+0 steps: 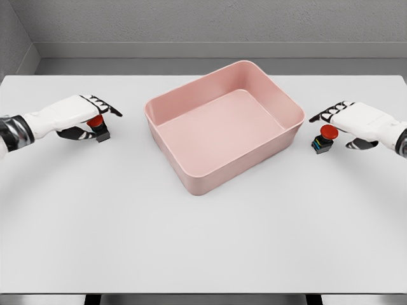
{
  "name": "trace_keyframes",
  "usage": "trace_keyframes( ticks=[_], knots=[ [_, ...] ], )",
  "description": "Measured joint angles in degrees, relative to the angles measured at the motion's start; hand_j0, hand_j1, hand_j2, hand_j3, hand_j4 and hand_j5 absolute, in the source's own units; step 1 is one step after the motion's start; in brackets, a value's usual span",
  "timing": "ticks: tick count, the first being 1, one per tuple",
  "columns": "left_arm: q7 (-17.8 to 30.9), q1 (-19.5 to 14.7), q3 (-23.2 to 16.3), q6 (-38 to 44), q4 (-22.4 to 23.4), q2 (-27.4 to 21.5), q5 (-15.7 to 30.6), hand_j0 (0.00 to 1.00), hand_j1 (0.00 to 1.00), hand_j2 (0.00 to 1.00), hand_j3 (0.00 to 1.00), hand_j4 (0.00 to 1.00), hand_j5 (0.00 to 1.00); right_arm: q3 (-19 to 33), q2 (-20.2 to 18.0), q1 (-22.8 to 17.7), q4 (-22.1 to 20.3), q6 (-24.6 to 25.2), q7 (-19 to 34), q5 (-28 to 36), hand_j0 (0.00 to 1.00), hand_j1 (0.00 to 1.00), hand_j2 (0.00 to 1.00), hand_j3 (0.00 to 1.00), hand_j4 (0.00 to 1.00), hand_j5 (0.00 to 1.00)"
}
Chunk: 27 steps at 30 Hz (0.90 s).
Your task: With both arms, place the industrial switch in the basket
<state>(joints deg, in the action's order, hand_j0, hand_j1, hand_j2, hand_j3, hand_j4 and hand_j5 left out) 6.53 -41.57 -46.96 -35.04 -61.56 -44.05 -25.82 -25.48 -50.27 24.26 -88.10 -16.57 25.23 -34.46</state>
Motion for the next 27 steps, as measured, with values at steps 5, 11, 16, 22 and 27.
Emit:
trace_keyframes(
  ticks=[5, 11, 16, 22, 27],
  knots=[
    [0.00, 0.09, 0.03, 0.00, 0.51, 0.15, -0.22, 0.73, 0.73, 0.73, 0.73, 0.73, 0.73, -0.45, 0.42, 0.44, 1.45, 0.06, -0.06, -0.05, 0.88, 0.88, 0.88, 0.88, 0.88, 0.88],
    [0.00, 0.09, 0.16, 0.00, 1.12, -0.22, -0.17, 0.73, 0.73, 0.73, 0.73, 0.73, 0.73, -1.71, 2.38, 3.34, 3.02, 0.09, -0.08, -0.11, 0.90, 0.90, 0.90, 0.90, 0.90, 0.90],
    [0.00, 0.18, 0.20, 0.00, 1.39, -0.37, -0.13, 0.68, 0.68, 0.68, 0.68, 0.68, 0.68, -3.26, 3.68, 3.43, 4.93, 0.19, -0.12, -0.23, 0.90, 0.90, 0.90, 0.90, 0.90, 0.90],
    [0.00, 0.26, 0.24, 0.00, 1.45, -0.48, -0.16, 0.58, 0.58, 0.58, 0.58, 0.58, 0.58, -3.60, 3.52, 3.25, 5.97, 0.40, -1.77, -0.29, 0.84, 0.84, 0.84, 0.84, 0.84, 0.84],
    [-0.01, 0.26, 0.29, 0.00, 1.45, -0.61, -0.08, 0.54, 0.54, 0.54, 0.54, 0.54, 0.54, -4.03, 3.53, 3.34, 6.02, 0.43, -2.03, -0.18, 0.83, 0.83, 0.83, 0.83, 0.83, 0.83]
  ],
)
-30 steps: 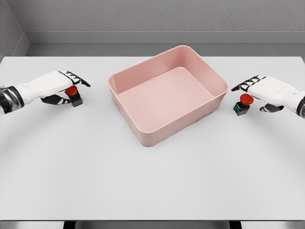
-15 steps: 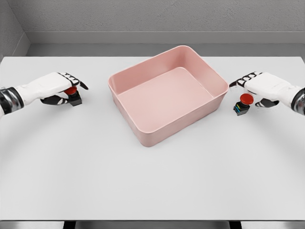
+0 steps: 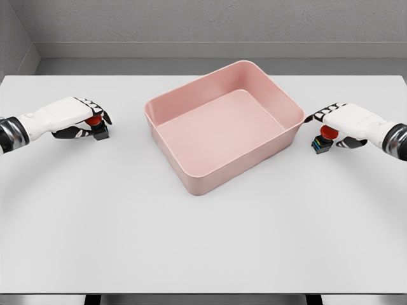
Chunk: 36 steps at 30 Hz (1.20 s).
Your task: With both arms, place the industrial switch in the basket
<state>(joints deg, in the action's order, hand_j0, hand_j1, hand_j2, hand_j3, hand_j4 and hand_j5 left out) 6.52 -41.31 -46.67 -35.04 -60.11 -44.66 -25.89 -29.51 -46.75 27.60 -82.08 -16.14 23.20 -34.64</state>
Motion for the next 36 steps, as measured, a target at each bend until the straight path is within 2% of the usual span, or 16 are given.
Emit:
trace_keyframes(
  ticks=[6, 9, 18, 22, 27, 36],
  knots=[
    [-0.04, 0.00, 0.03, 0.02, -0.10, -0.05, 0.28, 0.50, 0.50, 0.50, 0.50, 0.50, 0.50, -0.61, 0.16, 0.00, -0.15, 0.00, -0.05, 0.19, 0.83, 0.83, 0.83, 0.83, 0.83, 0.83],
    [-0.01, 0.00, 0.02, 0.00, -0.15, -0.20, 0.29, 0.48, 0.48, 0.48, 0.48, 0.48, 0.48, -0.70, 0.18, 0.00, -0.16, -0.04, -0.06, 0.14, 0.76, 0.76, 0.76, 0.76, 0.76, 0.76],
    [0.00, 0.00, 0.01, 0.00, -0.44, -0.51, 0.22, 0.46, 0.46, 0.46, 0.46, 0.46, 0.46, -1.22, -0.02, -0.09, 0.02, -0.19, -0.06, -0.08, 0.68, 0.68, 0.68, 0.68, 0.68, 0.68],
    [0.00, -0.18, 0.03, -0.01, -0.58, -0.60, 0.18, 0.46, 0.46, 0.46, 0.46, 0.46, 0.46, -1.52, -0.08, -0.09, 0.01, -0.31, -0.01, -0.15, 0.68, 0.68, 0.68, 0.68, 0.68, 0.68],
    [0.02, -0.26, 0.22, -0.01, -0.68, -0.85, 0.32, 0.46, 0.46, 0.46, 0.46, 0.46, 0.46, -1.68, -0.11, -0.09, -0.02, -0.57, 0.10, -0.15, 0.61, 0.61, 0.61, 0.61, 0.61, 0.61],
    [-0.01, -0.35, 0.40, 0.00, -0.74, -1.65, 0.60, 0.46, 0.46, 0.46, 0.46, 0.46, 0.46, -1.61, -0.25, -0.18, -0.04, -0.61, -0.09, 0.18, 0.59, 0.59, 0.59, 0.59, 0.59, 0.59]
  ],
)
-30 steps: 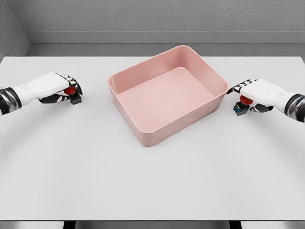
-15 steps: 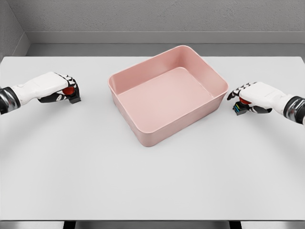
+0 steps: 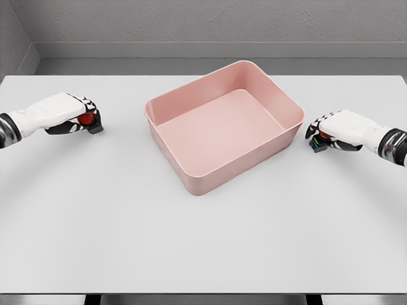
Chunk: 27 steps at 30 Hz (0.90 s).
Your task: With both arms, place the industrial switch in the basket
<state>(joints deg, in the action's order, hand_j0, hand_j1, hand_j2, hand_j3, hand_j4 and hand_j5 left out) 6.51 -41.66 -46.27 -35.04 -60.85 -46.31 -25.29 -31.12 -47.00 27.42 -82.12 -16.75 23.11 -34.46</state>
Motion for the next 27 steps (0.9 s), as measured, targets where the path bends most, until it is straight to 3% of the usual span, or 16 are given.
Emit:
trace_keyframes(
  ticks=[17, 22, 27],
  knots=[
    [-0.04, -1.49, 0.12, 0.00, -1.25, -0.18, 0.12, 0.46, 0.46, 0.46, 0.46, 0.46, 0.46, 0.29, -1.10, 0.61, -0.29, -1.35, 0.14, 0.13, 0.56, 0.56, 0.56, 0.56, 0.56, 0.56],
    [-0.05, -1.67, 0.19, 0.00, -2.37, -0.51, 0.39, 0.46, 0.46, 0.46, 0.46, 0.46, 0.46, 0.46, -1.17, 0.62, -0.66, -2.13, 0.15, 0.13, 0.49, 0.49, 0.49, 0.49, 0.49, 0.49],
    [-0.05, -2.02, 0.21, 0.00, -3.23, -0.74, 0.78, 0.46, 0.46, 0.46, 0.46, 0.46, 0.46, 0.55, -1.22, 1.14, -0.75, -3.12, 0.24, 0.10, 0.49, 0.49, 0.49, 0.49, 0.49, 0.49]
  ],
)
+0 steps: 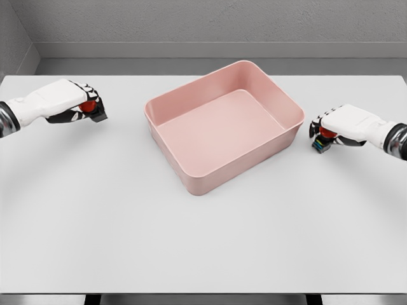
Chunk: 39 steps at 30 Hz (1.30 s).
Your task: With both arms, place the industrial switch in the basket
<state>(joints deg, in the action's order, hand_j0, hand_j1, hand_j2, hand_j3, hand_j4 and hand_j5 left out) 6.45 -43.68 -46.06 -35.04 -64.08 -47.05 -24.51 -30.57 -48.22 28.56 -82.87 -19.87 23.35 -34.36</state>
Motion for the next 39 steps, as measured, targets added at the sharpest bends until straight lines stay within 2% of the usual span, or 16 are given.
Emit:
trace_keyframes(
  ticks=[13, 29, 39],
  knots=[
    [0.00, -0.79, -0.06, 0.00, -2.03, -0.17, 0.13, 0.46, 0.46, 0.46, 0.46, 0.46, 0.46, 0.24, -1.15, 0.44, -0.52, -0.95, 0.03, 0.09, 0.45, 0.45, 0.45, 0.45, 0.45, 0.45],
    [0.00, -2.20, 0.06, 0.00, -5.92, -0.10, 0.55, 0.46, 0.46, 0.46, 0.46, 0.46, 0.46, 1.46, -4.61, 3.34, -6.01, -1.71, 0.04, 1.66, 0.45, 0.45, 0.45, 0.45, 0.45, 0.45],
    [0.01, -2.99, 0.08, -0.01, -8.69, 0.37, 1.31, 0.46, 0.46, 0.46, 0.46, 0.46, 0.46, 1.37, -5.75, 6.86, -9.08, -1.71, 0.56, 2.65, 0.43, 0.43, 0.43, 0.43, 0.43, 0.43]
  ],
)
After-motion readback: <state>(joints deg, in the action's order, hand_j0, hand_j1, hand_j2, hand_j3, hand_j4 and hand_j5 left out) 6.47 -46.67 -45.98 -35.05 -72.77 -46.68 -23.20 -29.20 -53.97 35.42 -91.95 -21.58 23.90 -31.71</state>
